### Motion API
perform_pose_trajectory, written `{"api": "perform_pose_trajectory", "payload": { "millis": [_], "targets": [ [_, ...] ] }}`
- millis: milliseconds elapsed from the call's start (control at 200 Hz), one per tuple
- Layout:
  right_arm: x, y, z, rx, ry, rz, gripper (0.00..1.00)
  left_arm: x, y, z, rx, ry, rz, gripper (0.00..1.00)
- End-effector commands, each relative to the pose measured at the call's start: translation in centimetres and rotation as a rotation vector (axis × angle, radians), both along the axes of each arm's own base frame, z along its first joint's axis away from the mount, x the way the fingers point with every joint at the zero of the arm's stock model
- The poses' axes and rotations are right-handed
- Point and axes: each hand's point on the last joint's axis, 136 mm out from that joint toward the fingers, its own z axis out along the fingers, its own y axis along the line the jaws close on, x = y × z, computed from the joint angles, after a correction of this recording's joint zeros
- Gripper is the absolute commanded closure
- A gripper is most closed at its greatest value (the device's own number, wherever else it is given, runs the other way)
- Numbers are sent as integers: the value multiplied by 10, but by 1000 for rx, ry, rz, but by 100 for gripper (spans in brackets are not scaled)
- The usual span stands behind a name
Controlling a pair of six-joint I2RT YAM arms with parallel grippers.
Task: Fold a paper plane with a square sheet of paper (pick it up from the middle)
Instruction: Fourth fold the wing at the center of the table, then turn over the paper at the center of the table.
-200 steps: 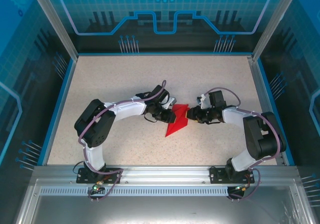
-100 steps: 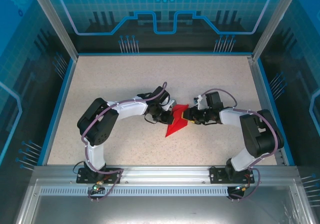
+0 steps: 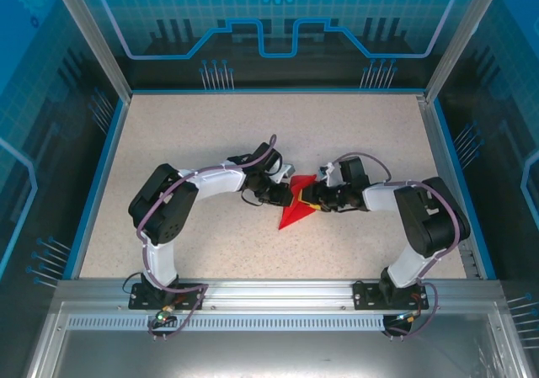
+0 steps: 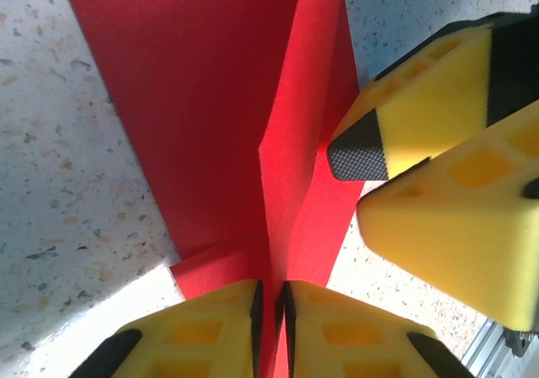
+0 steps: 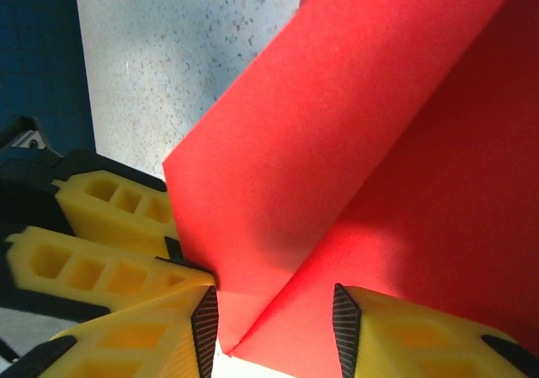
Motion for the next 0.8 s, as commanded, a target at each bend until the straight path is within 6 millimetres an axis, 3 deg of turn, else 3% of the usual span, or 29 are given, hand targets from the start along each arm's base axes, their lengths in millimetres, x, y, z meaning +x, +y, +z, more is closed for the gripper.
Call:
{"api": "perform_pose_trajectory", "payload": {
  "millis": [0,795],
  "targets": [
    [5,11,3,19,-10,20,57,-3,5,-6,7,16,7,81],
    [15,39,0,66,-17,55,66,-5,15,-25,32,44,14,83]
  ]
}}
